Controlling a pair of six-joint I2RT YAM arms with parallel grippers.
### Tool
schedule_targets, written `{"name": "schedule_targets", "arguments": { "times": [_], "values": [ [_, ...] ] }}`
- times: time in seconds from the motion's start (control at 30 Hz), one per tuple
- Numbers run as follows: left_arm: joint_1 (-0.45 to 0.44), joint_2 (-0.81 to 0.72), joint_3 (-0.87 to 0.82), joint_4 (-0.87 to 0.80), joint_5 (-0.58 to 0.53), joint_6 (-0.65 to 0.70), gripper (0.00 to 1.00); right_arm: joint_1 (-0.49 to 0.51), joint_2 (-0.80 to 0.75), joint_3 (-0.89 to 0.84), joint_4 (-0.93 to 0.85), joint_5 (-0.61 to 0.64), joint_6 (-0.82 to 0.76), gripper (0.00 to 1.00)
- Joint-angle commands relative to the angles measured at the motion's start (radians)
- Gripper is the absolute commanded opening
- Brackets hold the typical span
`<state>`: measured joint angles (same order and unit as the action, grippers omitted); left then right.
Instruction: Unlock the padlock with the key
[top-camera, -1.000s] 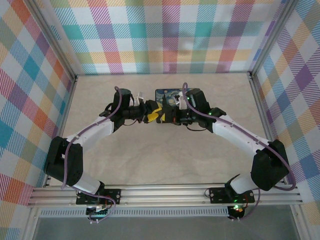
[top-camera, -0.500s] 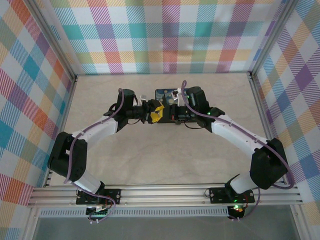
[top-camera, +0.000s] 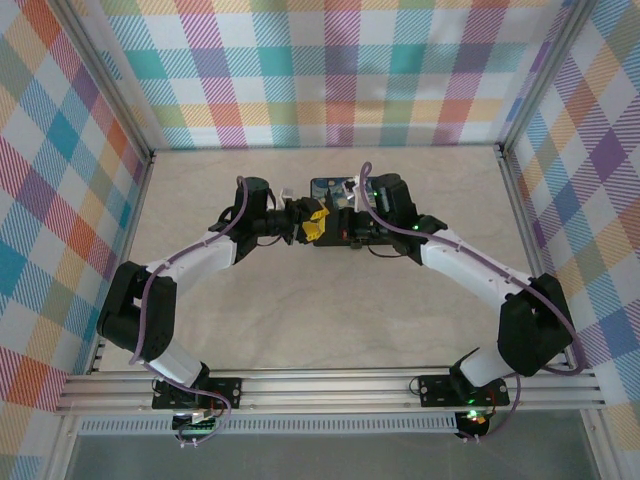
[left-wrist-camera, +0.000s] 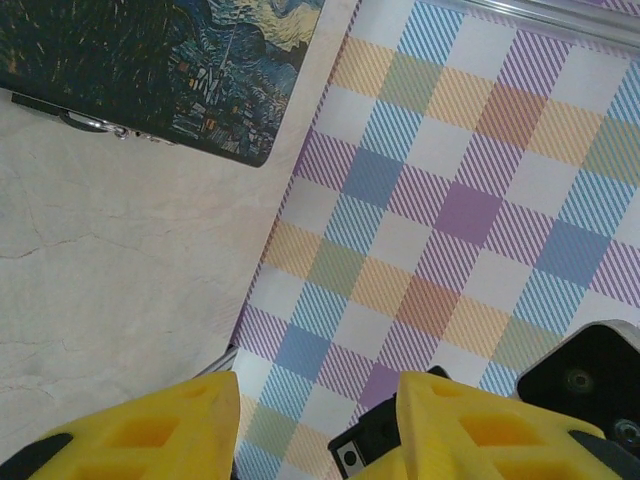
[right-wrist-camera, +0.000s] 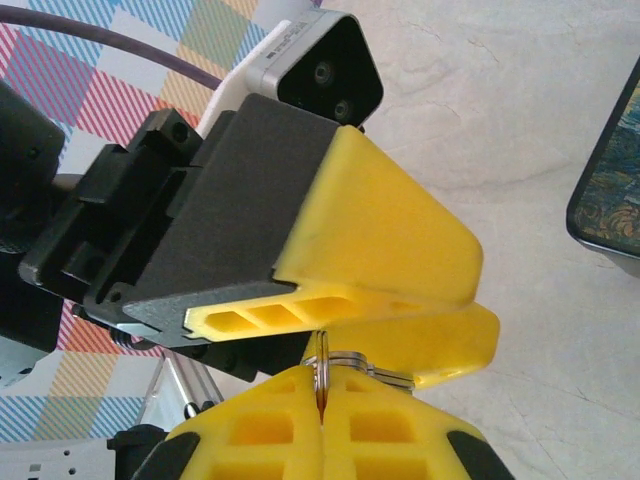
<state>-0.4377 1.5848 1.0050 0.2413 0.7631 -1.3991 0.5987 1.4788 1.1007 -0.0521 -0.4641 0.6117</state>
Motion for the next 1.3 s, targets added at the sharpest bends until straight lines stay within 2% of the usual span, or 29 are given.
{"name": "schedule_targets", "arguments": {
  "times": [0.0,0.17,0.27,0.4,0.67,0.8,1.03,1.27],
  "values": [
    [-0.009,0.017,0.023,0.04,0.022,-0.027,0.43,-0.004,0.004,-0.009,0.029,0.01,-0.028,0.07],
    [-0.008,0.024,0.037,0.024,0.019,-0.015,0.4,-0.007,-0.003,-0.019,0.01,0.032,-0.034,0.06],
    [-0.008,0.027,0.05,-0.019,0.017,0.014,0.47,-0.007,-0.04,-0.042,0.052,0.06,-0.026,0.05],
    [-0.01,0.032,0.035,0.043,0.028,-0.033,0.51,-0.007,-0.056,-0.059,0.127,0.082,-0.024,0.05],
    [-0.01,0.03,0.058,0.019,0.031,-0.028,0.56,-0.007,-0.028,-0.078,0.284,0.09,0.007,0.05],
    [-0.008,0.032,0.063,0.036,0.031,-0.035,0.49,-0.006,0.006,-0.063,0.265,0.05,0.011,0.05],
    [0.004,0.033,0.066,-0.01,0.024,0.011,0.26,-0.007,-0.041,-0.095,0.209,0.05,-0.015,0.06],
    [0.026,0.029,0.061,-0.035,0.021,0.044,0.16,-0.007,-0.084,-0.118,0.167,0.058,-0.038,0.06]
  ]
}}
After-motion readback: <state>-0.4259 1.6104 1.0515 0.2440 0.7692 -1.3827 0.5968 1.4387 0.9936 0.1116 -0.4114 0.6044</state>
